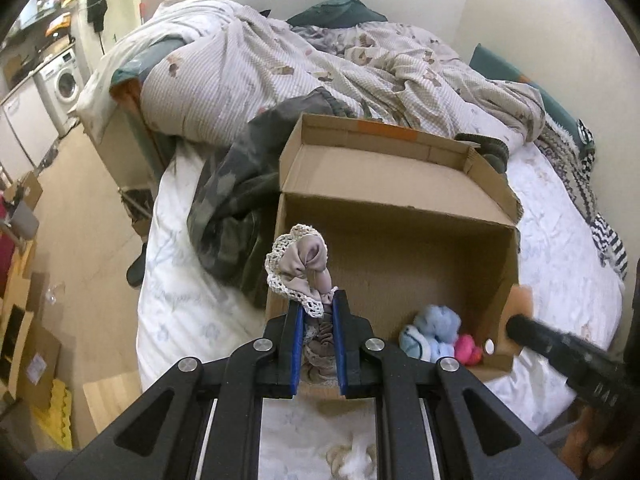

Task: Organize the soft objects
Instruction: 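Carry the scrunchie and peach stick into the box and open both tools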

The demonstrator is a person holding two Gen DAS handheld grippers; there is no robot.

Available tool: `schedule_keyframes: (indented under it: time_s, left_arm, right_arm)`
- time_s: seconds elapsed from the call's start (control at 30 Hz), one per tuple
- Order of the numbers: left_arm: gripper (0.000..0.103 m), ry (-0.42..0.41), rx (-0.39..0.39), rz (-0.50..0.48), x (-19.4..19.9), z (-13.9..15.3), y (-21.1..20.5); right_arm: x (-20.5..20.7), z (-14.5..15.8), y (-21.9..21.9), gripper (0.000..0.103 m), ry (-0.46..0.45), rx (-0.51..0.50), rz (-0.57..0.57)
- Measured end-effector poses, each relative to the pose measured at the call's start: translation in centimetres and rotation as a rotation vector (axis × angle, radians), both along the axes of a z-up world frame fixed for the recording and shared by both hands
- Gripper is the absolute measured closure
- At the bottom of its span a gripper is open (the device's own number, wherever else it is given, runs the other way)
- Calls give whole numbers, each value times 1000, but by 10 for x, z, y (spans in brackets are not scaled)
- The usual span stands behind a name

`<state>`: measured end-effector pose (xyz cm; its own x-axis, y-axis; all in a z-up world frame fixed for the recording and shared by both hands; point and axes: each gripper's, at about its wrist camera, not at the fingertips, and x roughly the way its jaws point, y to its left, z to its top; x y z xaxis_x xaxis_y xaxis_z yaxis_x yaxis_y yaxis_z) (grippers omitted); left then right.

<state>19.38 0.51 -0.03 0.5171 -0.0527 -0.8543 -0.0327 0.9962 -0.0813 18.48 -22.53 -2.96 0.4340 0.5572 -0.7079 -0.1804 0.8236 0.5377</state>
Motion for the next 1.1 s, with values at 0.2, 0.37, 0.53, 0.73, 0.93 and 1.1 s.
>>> schedule_keyframes:
  time_s: [0.2, 0.37, 0.53, 0.73, 0.93, 1.1]
  left_arm:
    - [91, -15, -3, -70, 14, -24, -13]
    - [91, 42, -46, -68, 21, -44, -18]
    - [91, 44, -16, -78, 27, -53, -25]
    - [90, 74, -18, -96, 32, -67, -32]
    - [90, 80, -10, -107, 30, -72, -36]
    - [90, 61, 7, -92, 29, -71, -34]
  right_arm:
    - [6, -28, 8, 95, 49, 9, 14]
    - [11, -40, 10, 95, 84, 3, 9]
    - [20, -50, 14, 95, 103, -7, 15]
    - [25, -59, 13, 95, 133, -10, 1]
    - [28, -64, 15, 94, 145, -3, -6]
    - [30, -66, 15, 94, 152, -10, -5]
